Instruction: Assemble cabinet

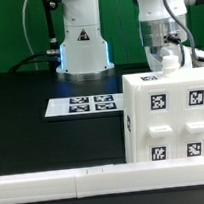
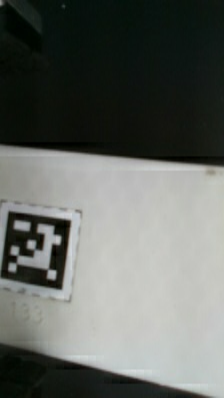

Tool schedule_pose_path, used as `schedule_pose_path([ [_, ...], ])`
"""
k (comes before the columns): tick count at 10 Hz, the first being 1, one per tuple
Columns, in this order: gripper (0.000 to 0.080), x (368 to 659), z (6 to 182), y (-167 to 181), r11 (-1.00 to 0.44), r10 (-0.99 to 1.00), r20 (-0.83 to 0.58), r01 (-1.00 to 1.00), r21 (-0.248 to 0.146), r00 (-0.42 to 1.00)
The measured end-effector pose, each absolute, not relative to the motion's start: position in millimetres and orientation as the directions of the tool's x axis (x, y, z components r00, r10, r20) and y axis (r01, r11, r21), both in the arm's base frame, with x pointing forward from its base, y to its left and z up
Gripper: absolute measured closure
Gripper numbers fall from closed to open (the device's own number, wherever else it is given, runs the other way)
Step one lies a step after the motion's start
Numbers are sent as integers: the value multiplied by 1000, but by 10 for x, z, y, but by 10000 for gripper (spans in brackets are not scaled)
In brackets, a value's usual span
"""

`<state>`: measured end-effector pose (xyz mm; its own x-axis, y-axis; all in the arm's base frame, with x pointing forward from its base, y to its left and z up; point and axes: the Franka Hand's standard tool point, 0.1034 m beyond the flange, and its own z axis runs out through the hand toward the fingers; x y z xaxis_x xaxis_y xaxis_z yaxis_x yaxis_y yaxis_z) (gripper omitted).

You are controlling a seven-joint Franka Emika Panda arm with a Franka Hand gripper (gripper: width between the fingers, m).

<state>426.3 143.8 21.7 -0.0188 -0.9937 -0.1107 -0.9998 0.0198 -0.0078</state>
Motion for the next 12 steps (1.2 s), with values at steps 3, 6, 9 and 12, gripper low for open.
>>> schedule_pose_path([
  [3,3,4221,82,1437,18,-996,-87,-1000,-9,-17],
  [6,107,4210,60,1432,12,-996,-85,-1000,-5,-11],
  [9,258,4207,57,1430,10,-996,-85,-1000,-4,-9],
  [12,258,4214,337,1172,-149,-981,-122,-989,-10,149],
])
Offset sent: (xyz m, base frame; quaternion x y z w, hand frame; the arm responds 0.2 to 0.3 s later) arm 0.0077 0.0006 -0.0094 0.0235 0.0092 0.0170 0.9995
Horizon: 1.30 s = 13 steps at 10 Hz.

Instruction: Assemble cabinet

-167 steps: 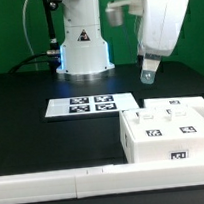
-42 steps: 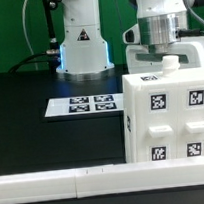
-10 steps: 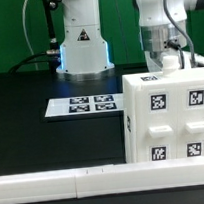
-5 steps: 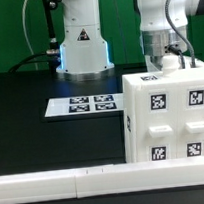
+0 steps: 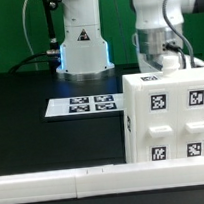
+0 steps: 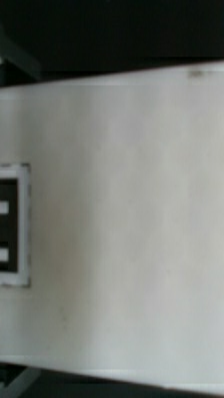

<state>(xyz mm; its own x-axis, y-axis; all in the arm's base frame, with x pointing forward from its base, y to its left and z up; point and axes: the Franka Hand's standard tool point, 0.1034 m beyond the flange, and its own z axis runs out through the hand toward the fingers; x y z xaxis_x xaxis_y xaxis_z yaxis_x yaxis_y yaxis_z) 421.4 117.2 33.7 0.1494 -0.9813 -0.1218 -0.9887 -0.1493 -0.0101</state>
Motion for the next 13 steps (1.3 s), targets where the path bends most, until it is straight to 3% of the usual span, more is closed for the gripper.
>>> schedule_pose_path([
  [3,258,4364,1134,767,-217,-947,-229,-975,-58,224],
  [4,258,4400,1270,737,-220,-944,-236,-973,-72,231],
  [7,258,4370,1188,730,-216,-947,-229,-975,-60,224],
  [9,258,4471,1222,666,-334,-915,-233,-942,-24,330],
  [11,258,4870,1607,656,-409,-879,-262,-912,-16,398],
  [12,258,4987,1715,720,-419,-872,-265,-907,-26,411],
  [13,258,4955,1661,697,-416,-875,-260,-909,-25,408],
])
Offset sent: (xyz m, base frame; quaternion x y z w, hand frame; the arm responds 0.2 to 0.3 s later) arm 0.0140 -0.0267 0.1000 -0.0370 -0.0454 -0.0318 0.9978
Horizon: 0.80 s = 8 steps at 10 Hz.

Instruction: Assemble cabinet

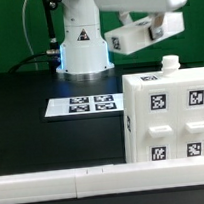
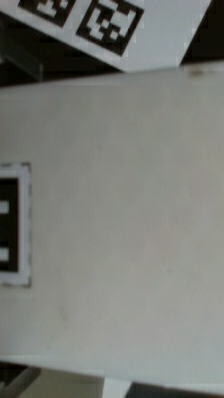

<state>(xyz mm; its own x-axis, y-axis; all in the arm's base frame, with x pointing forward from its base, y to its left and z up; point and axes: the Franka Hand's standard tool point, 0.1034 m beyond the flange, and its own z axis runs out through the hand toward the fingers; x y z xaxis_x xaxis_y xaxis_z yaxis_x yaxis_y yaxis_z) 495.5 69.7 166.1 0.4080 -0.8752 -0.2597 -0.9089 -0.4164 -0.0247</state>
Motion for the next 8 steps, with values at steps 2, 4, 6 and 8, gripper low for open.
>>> schedule_pose_path([
  [2,258,4945,1633,690,-427,-875,-250,-904,-8,415],
  [4,258,5135,1674,693,-518,-845,-200,-853,66,497],
  [6,258,5436,1798,698,-578,-805,-197,-814,56,559],
  [8,258,5542,1838,723,-581,-804,-196,-812,54,561],
])
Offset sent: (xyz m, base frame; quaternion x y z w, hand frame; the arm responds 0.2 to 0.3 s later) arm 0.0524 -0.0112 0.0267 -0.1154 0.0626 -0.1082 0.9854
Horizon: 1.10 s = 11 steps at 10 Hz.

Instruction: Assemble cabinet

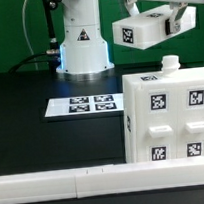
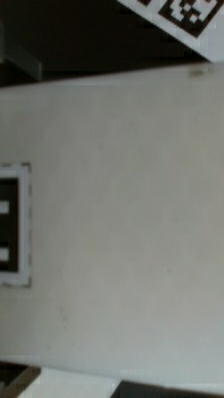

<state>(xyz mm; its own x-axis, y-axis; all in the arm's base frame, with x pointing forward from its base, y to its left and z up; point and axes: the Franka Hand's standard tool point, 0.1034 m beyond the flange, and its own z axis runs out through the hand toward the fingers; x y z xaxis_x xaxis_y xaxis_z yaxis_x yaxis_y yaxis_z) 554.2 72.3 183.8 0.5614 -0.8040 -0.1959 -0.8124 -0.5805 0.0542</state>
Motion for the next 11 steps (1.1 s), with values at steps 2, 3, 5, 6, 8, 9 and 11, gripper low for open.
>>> schedule_pose_path([
  [2,258,5544,1831,720,-588,-800,-188,-807,61,569],
  [3,258,5605,1884,733,-635,-770,-147,-768,89,620],
  [5,258,5707,1985,773,-658,-752,-129,-747,94,647],
  [6,258,5695,1971,768,-658,-752,-130,-747,97,646],
  [8,258,5695,1970,770,-658,-752,-130,-746,97,646],
  [9,258,5695,1970,770,-658,-752,-130,-746,97,646],
  [11,258,5695,1969,770,-658,-752,-130,-746,98,646],
])
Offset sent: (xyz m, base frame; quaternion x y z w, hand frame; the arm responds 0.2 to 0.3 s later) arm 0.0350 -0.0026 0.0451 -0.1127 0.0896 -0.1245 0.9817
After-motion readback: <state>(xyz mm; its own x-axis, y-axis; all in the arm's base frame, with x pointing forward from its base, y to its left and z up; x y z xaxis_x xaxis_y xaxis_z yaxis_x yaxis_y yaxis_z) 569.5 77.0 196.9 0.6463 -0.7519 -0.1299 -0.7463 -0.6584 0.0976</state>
